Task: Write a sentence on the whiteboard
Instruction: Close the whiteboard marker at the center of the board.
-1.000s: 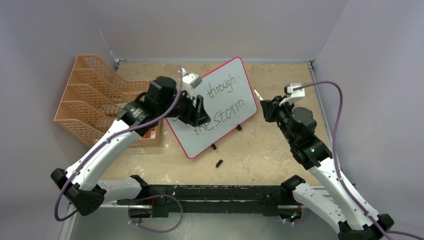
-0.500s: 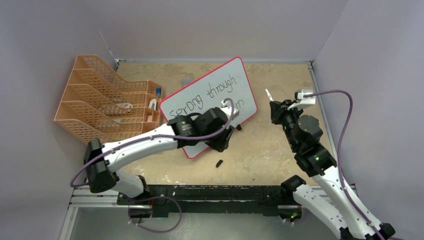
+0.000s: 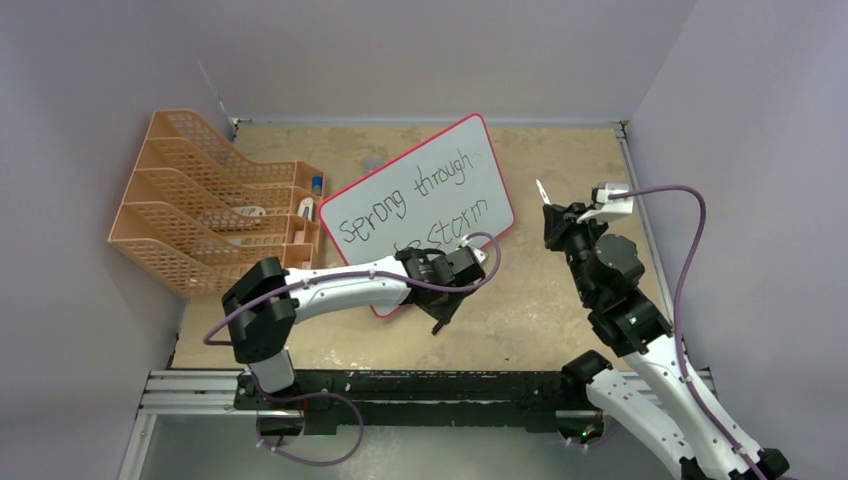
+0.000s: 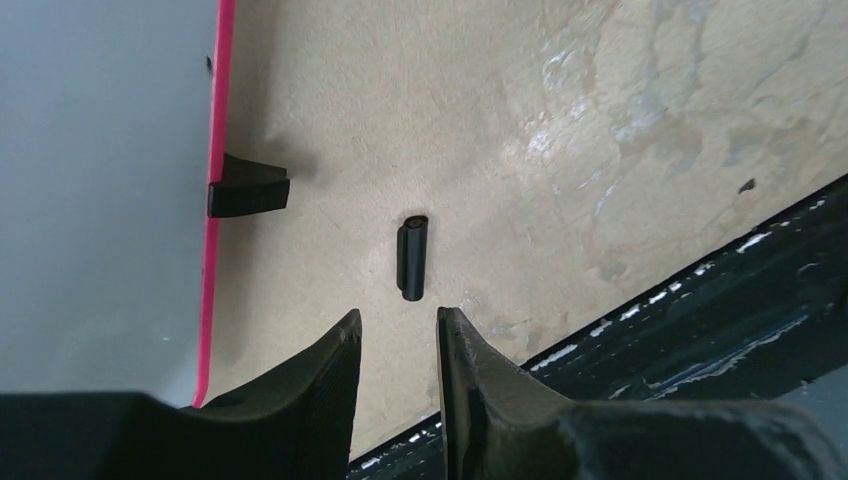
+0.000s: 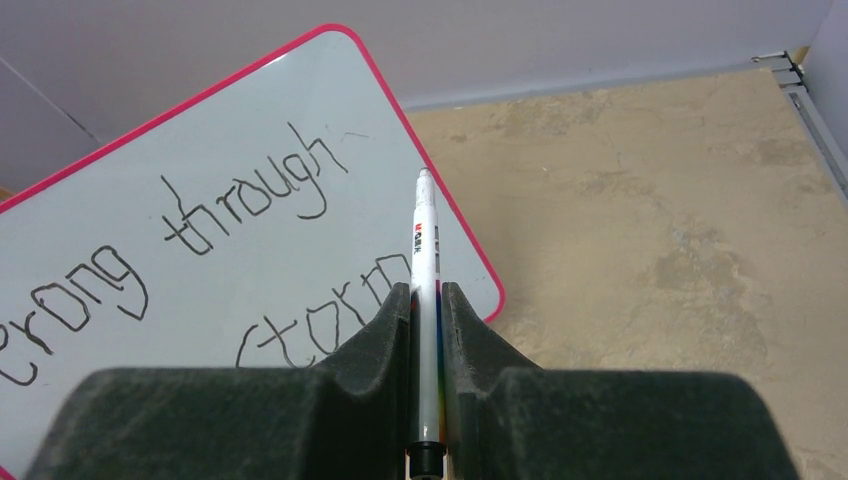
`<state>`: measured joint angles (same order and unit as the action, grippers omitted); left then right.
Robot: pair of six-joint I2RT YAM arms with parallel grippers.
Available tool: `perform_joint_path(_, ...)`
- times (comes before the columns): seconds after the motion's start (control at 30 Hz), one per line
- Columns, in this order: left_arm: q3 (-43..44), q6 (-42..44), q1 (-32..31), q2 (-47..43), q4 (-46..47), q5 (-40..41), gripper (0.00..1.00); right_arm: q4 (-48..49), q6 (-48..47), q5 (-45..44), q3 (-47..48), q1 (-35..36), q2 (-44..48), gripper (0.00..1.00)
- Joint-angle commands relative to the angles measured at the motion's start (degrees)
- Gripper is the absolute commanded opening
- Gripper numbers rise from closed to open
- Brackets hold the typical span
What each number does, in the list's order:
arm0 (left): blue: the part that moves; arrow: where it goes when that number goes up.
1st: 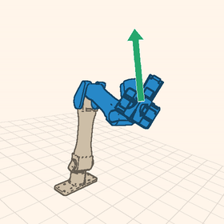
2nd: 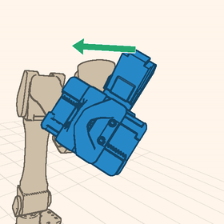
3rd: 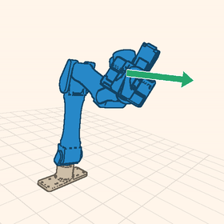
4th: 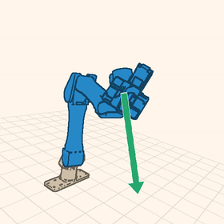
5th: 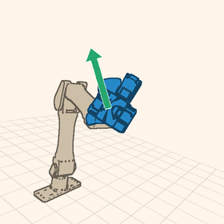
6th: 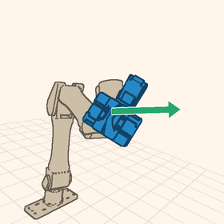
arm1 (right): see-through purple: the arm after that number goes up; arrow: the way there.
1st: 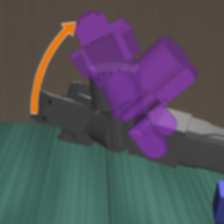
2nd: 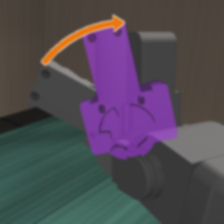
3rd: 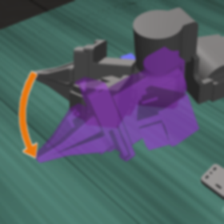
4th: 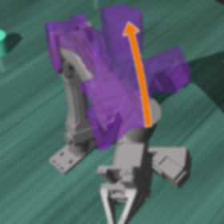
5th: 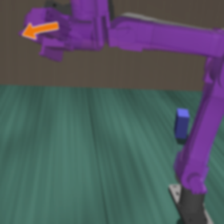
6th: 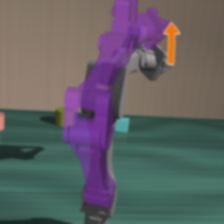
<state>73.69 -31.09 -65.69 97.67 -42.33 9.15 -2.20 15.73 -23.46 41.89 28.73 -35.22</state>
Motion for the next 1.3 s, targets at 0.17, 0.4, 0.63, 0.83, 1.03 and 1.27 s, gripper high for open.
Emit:
perform_joint_path(0.17, -1.84, 0.07, 0.94, 4.46, 4.73, -5.62, 0.30, 3.86, -0.96, -1.29, 0.02, -0.24, -0.04, 0.00)
perform_joint_path(0.4, -3.70, 1.27, 3.74, 5.42, 7.67, -10.73, 0.29, 3.69, -1.19, -1.15, 0.04, -0.24, -0.28, 0.00)
perform_joint_path(0.63, -3.54, 2.18, 4.33, 7.47, 7.87, -12.47, 0.27, 3.84, -1.24, -0.83, 0.21, -0.20, -0.88, 0.00)
perform_joint_path(0.83, -3.55, 2.57, 4.93, 8.67, 7.47, -11.71, 0.26, 3.87, -1.44, -0.55, 0.21, -0.24, -1.22, 0.00)
perform_joint_path(1.03, -3.20, 2.88, 5.05, 10.11, 7.10, -11.35, 0.25, 3.94, -1.58, -0.29, 0.21, -0.19, -1.26, 0.00)
perform_joint_path(1.27, -3.29, 2.68, 4.58, 11.17, 6.35, -11.45, 0.22, 3.87, -1.53, -0.30, 0.20, -0.18, -1.16, 0.00)
